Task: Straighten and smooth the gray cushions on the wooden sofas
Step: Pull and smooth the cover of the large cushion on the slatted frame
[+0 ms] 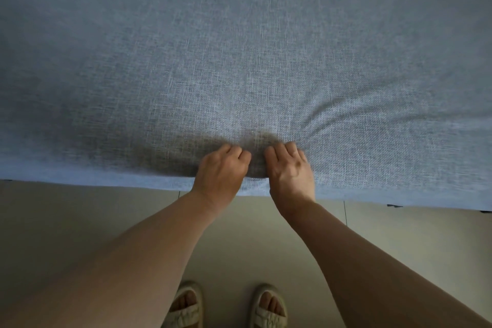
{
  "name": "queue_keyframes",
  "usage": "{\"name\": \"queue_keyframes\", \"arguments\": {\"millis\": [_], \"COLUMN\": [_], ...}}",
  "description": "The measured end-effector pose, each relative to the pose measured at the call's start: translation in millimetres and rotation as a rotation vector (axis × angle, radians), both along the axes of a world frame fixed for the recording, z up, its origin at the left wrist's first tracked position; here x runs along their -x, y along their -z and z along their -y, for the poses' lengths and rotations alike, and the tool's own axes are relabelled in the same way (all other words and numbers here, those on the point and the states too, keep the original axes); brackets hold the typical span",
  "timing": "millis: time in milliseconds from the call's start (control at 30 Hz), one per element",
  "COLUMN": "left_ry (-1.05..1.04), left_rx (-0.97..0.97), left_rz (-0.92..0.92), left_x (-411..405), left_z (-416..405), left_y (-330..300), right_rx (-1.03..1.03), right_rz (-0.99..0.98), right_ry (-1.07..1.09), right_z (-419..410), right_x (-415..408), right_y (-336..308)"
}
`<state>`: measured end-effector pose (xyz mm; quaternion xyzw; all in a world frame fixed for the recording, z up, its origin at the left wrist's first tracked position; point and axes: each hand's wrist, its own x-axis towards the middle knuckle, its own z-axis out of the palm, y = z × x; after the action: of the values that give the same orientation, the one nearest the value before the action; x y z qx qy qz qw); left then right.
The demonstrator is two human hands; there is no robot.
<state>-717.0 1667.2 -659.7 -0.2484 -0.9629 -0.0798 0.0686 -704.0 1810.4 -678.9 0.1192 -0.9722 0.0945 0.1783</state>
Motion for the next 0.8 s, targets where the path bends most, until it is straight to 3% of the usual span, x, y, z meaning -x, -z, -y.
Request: {"name": "queue_keyframes", "arguments": {"millis": [333, 500, 800], "left_ry": [0.01, -0.026, -0.049], "left_rx": [0.016, 0.211, 0.247], "left_rz": [0.108, 0.223, 0.284], "left_x": [1, -4, -17], "left_z": [-4, -7, -7], "left_y": [-21, -28, -39], "right_rx": [-0.043, -0.147, -0.161], "right_rz": [0.281, 0.523, 0.551], "right_ry": [0.004, -0.017, -0.04], "right_z": [6, 2, 4], "right_x": [-4, -5, -20], "right_y": [-36, -48, -60]}}
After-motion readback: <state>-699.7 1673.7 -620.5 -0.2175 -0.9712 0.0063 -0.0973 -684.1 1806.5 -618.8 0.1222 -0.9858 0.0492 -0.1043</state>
